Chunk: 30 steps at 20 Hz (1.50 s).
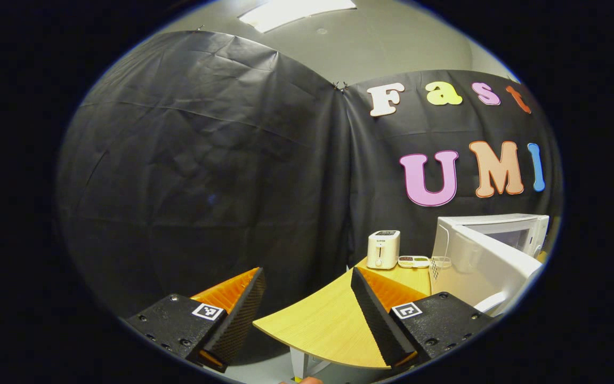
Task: Open the microwave oven with the left hand, put the food in, and close the microwave oven.
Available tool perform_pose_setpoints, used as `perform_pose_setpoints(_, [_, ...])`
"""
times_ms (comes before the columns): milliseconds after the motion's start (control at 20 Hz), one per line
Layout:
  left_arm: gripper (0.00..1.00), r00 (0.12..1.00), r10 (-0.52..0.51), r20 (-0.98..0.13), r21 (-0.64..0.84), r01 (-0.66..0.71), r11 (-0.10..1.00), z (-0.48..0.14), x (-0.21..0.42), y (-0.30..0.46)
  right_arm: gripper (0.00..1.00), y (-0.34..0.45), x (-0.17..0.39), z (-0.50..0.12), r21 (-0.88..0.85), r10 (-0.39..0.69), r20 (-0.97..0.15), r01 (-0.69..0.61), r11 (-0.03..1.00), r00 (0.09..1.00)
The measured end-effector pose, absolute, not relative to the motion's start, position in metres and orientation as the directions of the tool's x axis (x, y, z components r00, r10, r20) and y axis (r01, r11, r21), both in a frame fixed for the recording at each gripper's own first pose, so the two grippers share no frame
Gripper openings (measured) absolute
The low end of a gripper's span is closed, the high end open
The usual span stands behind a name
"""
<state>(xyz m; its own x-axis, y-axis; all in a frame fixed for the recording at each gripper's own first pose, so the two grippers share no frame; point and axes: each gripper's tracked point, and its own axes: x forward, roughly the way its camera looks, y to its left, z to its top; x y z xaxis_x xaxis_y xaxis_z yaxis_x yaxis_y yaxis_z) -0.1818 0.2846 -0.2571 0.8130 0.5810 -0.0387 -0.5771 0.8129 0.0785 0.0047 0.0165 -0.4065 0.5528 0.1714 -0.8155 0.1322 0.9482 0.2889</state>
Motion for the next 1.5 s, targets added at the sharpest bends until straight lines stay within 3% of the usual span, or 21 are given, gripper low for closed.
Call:
perform_pose_setpoints(50, [0.99,0.812,0.583,-0.041,0.078,-0.579,0.812,-0.260,-0.183,0.285,0.37,0.018,0.005,-0.400,0.287,0.166,-0.802,0.126,0.950,0.573])
perform_pose_setpoints(500, [0.99,0.809,0.585,-0.054,0.065,-0.582,0.811,-0.267,-0.193,0.289,0.37,0.072,0.010,-0.332,0.388,0.213,-0.544,0.018,0.921,0.812])
perform_pose_setpoints(700, [0.99,0.797,0.601,-0.058,0.073,-0.597,0.799,-0.267,-0.201,0.293,0.37,0.126,0.025,-0.312,0.514,0.285,-0.358,-0.067,0.855,0.889])
perform_pose_setpoints(750, [0.99,0.791,0.609,-0.057,0.079,-0.605,0.792,-0.269,-0.206,0.295,0.29,0.135,0.032,-0.311,0.527,0.275,-0.320,-0.071,0.847,0.907])
perform_pose_setpoints(800, [0.99,0.782,0.620,-0.059,0.086,-0.615,0.784,-0.268,-0.209,0.297,0.37,0.145,0.041,-0.313,0.536,0.262,-0.290,-0.070,0.841,0.921])
perform_pose_setpoints(850, [0.99,0.774,0.630,-0.062,0.095,-0.624,0.775,-0.269,-0.213,0.299,0.37,0.156,0.047,-0.317,0.544,0.254,-0.267,-0.072,0.836,0.930])
perform_pose_setpoints(900, [0.99,0.767,0.639,-0.066,0.103,-0.631,0.769,-0.270,-0.214,0.301,0.30,0.170,0.056,-0.323,0.554,0.244,-0.249,-0.069,0.829,0.937])
perform_pose_setpoints(1150, [0.99,0.737,0.671,-0.082,0.118,-0.662,0.740,-0.271,-0.225,0.303,0.29,0.219,0.109,-0.344,0.578,0.157,-0.184,-0.022,0.816,0.970])
perform_pose_setpoints(1500, [0.99,0.719,0.687,-0.101,0.103,-0.680,0.726,-0.280,-0.234,0.304,0.29,0.265,0.178,-0.370,0.647,0.123,-0.174,0.019,0.762,0.977])
